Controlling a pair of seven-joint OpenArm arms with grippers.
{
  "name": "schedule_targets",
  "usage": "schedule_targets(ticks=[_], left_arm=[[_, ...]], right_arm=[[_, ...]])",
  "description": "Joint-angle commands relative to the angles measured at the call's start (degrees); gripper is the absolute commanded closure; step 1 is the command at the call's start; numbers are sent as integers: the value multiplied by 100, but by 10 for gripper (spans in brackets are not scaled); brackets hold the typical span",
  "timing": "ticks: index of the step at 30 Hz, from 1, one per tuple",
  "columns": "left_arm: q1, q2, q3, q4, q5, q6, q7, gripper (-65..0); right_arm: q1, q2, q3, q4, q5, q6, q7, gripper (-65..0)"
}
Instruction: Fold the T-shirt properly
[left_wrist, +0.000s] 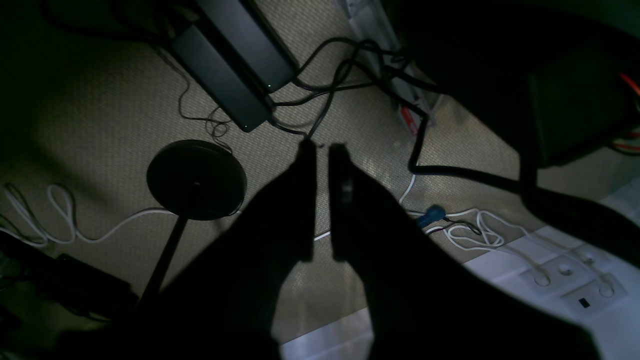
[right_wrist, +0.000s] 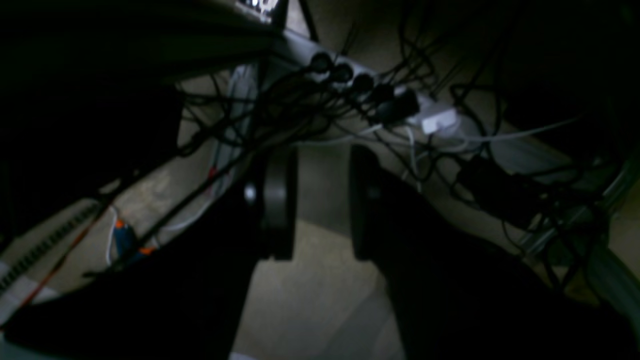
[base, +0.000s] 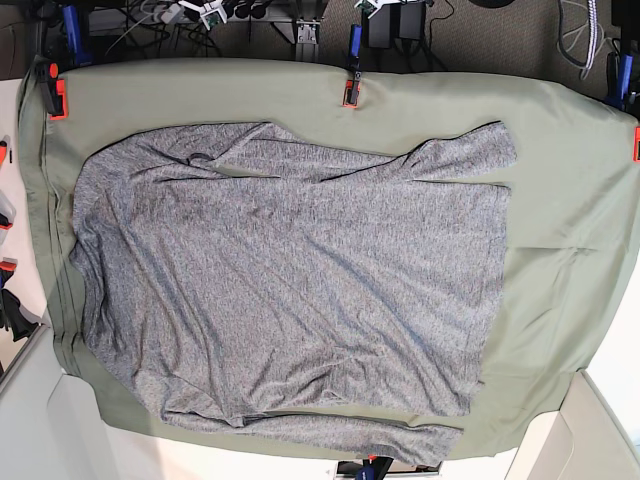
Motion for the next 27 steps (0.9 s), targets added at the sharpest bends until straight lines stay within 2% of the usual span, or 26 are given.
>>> schedule_targets(ticks=[1,7,13,17,20,24,27], left_arm=[[24,9,4,20,-2,-15,-35,-44],[22,11,4,22,81,-17,291,-44],[33,9,4,22,164,-46,361,-44],[103,-48,4,28,153,-754,446,-44],[308,-203,4,201,50,-973,170,-44],[863,-553,4,925,-214,-977,-131,-45],[1397,-811,-2,1792,-249,-957,-131,-45]], right_arm=[[-37,15,-7,81,-11,2,68,-167],[-55,15,-7,120,7,7,66,-167],[-179,15,-7,131,4,24,66,-167],[-363,31,-7,168,-17,22,66,-167],[-669,33,-7,448,-15,22,68,-166],[-1233,87,-7,1213,11,24,68,-167],[-1663,232,-7,1956,623,70,66,-166]])
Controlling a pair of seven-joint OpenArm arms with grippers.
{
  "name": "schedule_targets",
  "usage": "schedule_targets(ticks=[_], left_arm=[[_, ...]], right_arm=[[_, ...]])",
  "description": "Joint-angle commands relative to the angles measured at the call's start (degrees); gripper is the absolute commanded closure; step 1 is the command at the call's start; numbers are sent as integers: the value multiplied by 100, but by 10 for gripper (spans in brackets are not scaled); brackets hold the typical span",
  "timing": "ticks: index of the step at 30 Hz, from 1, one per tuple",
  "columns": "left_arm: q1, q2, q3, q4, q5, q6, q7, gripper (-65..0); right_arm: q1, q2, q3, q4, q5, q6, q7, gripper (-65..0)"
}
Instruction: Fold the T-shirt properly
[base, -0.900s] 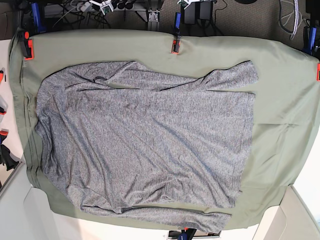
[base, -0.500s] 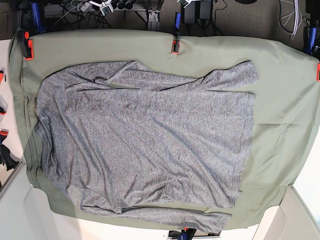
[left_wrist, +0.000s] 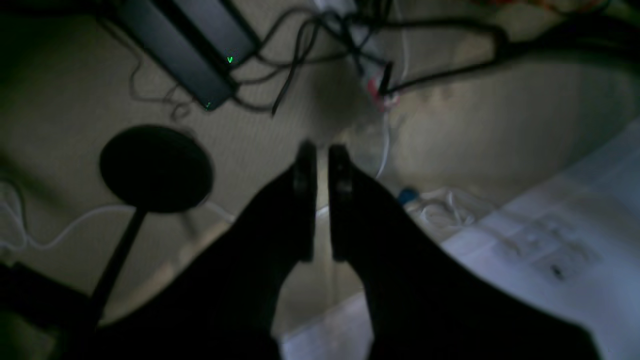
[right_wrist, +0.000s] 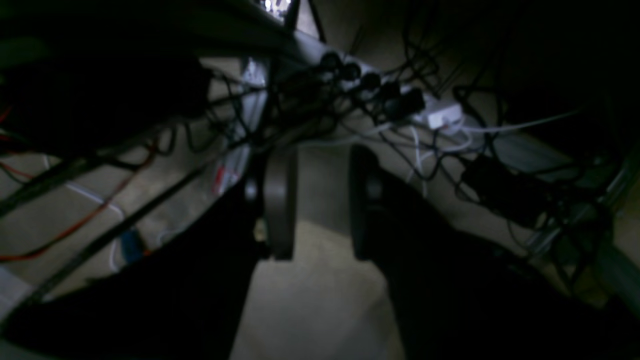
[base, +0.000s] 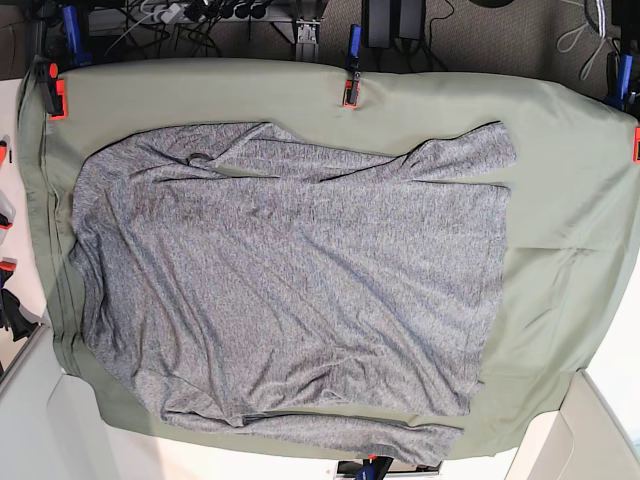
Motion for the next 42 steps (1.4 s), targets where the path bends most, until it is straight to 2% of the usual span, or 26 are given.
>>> schedule_targets(ticks=[1,4,6,11,14,20,26,28,32,35,37,40,42], left_arm=[[229,-46,2,323,-20,-52,-50,-45],[756,-221,-144,1193,-17,-55,-46,-45],[1084,-280,-393,1725,-15,-57,-44,-46],[1873,-308,-1292,3058,-15,-63,-44,-46],[2323,-308,-1757,3860,-15,-85,-44,-46],[2970,-308,-2380,5276,-15,-125,-66,-46],[3366,-308,-2809,6492,-20,-118,24,-46],[3427,-310,-2898,6819,-103,-120,125,-46],[3434,-308,-3071,7329,-315,-114,505,-46],[3436,-310,-3230,7711,-581,-15,988,-54],[3436,-345,-3383,7978,-776,149,1290,-108],[3434,-540,-3659,8275,-1152,203,1331,-270],[3427,-702,-3823,8384,-1314,205,1296,-342]], right_arm=[[-181,133,9,313,236,103,87,-166],[-662,354,9,1200,695,509,61,-166],[-1003,470,9,1799,901,590,33,-166],[-1766,743,11,3237,1475,581,-398,-167],[-2127,859,48,3969,1663,468,-608,-167],[-2610,863,389,5340,2210,446,-988,-167],[-2636,866,734,6395,2225,426,-1272,-168],[-2605,863,820,6653,2417,337,-1272,-196],[-2457,866,953,6935,2833,-107,-1272,-340],[-2240,863,1014,6948,2859,-560,-1322,-372],[-2055,863,1058,6948,2861,-800,-1458,-372],[-1696,802,1113,6948,2865,-817,-1812,-372],[-1491,785,1115,6940,2975,-813,-1963,-372]])
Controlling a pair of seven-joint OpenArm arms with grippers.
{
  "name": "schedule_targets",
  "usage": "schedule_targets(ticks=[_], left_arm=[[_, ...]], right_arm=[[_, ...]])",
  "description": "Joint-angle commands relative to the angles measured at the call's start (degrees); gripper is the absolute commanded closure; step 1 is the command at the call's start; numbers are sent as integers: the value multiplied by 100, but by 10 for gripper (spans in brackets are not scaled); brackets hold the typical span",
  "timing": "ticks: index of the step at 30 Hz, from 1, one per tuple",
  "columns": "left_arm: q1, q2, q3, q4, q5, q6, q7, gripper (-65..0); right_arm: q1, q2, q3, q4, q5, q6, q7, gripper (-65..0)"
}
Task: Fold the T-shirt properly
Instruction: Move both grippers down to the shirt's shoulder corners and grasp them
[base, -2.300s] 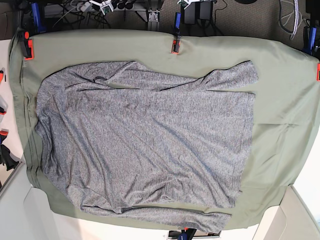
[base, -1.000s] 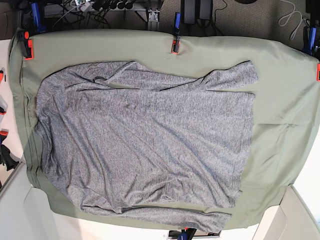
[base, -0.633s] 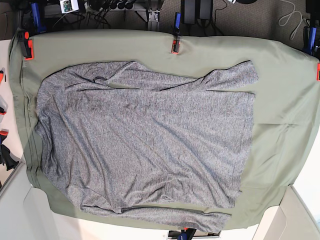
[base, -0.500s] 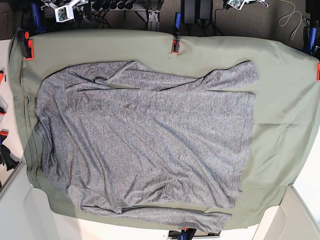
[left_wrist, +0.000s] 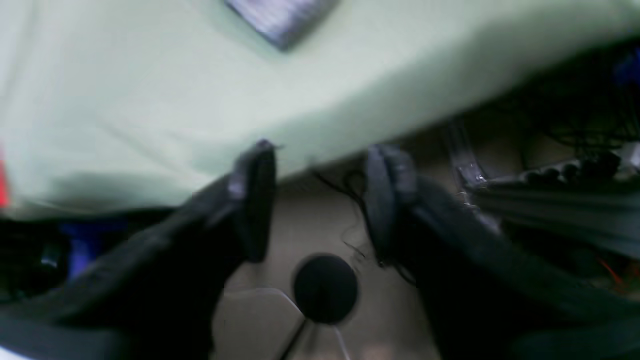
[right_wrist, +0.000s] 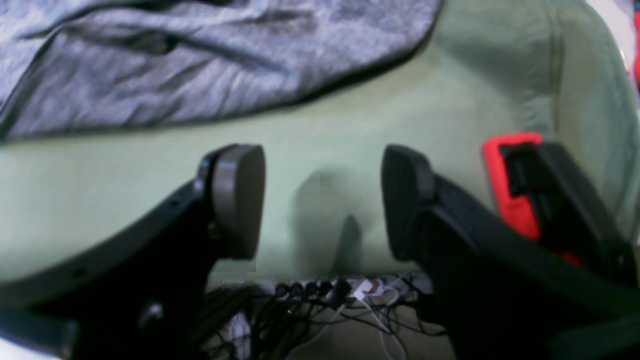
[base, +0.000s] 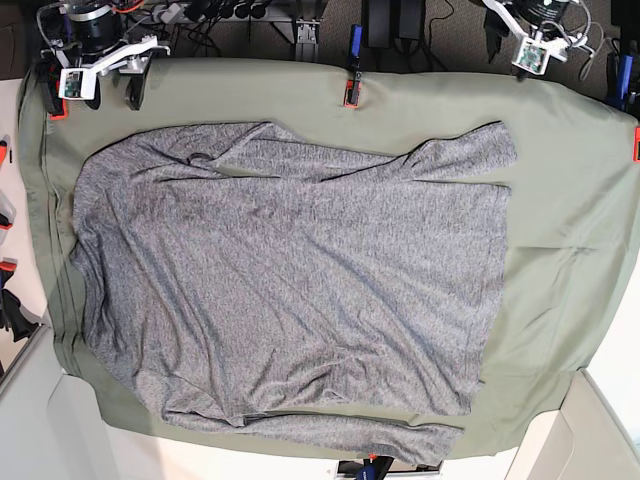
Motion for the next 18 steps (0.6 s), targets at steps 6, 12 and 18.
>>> schedule_targets(ticks=[6,12,18], left_arm=[[-74,-496,-415,160,-278,24,-153,-349],[-487,-841,-623,136,-767,20,-136,-357],[-907,-859,-560,15,-1720,-643,-50,-422]], right_arm=[[402,33,28,70,48,9,70,-372],[710,-114,28,-345,52,22,50,-372],[1121,-520,28,-859,50,181,46,-372]])
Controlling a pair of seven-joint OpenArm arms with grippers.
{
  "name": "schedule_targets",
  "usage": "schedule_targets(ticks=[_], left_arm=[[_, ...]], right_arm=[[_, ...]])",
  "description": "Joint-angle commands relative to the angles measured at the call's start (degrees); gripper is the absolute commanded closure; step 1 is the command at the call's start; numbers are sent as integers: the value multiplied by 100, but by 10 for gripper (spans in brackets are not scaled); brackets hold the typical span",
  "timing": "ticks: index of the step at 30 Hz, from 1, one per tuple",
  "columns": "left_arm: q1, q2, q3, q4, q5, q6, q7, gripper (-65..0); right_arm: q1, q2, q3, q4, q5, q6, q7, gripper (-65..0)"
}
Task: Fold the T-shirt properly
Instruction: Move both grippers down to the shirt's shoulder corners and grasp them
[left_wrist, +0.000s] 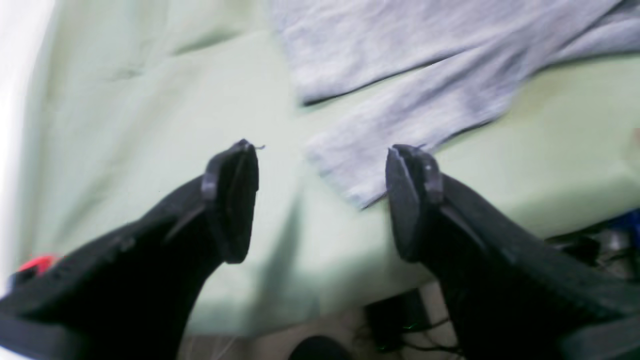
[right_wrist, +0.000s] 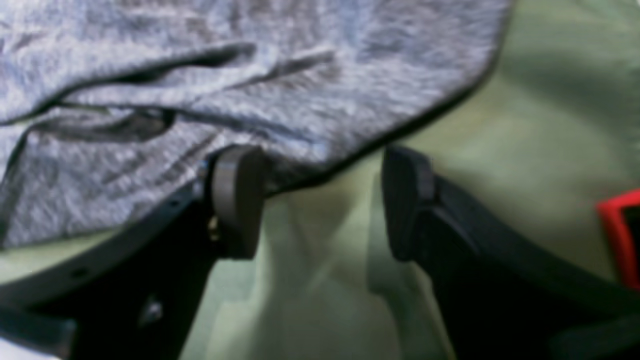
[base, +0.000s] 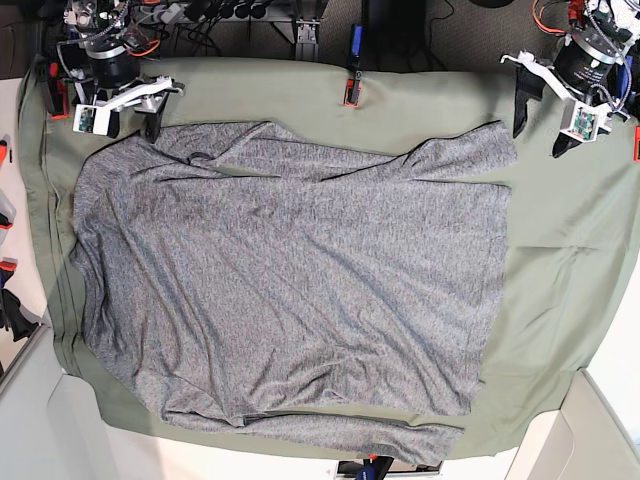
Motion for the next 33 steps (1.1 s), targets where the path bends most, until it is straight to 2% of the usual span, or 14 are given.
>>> schedule_targets(ticks=[1,10,20,25,26,28,29,30,33], left_arm=[[-33,-37,44,44,-186,-76,-101,-423],[-629,-31,573,-1049,-201,-70,-66,-422],[-1220,0,997,-1950,-105,-72,-72,-422],[-1279,63,1036,-2046,17,-72,-87,-420],[-1279,61,1036,-2046,63,-72,-129,-419],[-1276,61,1036,-2046,302,-107,-299,-415],[-1276,61,1036,-2046,450,-201,-369,-384],[-1276,59,1036,-2046,581,-306,-433,-313],[-1276,61,1036,-2046,671,-444,-470,-38]], right_arm=[[63,-46,28,31,-2,13,127,-372],[297,-437,28,-243,-7,13,129,-372],[299,-463,28,-243,-111,13,90,-371],[304,-479,28,-243,-114,9,92,-368],[313,-479,28,-243,-114,9,92,-354],[328,-476,28,-243,-118,9,118,-271],[332,-479,28,-243,-144,13,125,-216],[332,-479,28,-243,-225,17,157,-159],[345,-479,28,-243,-538,214,181,-3]])
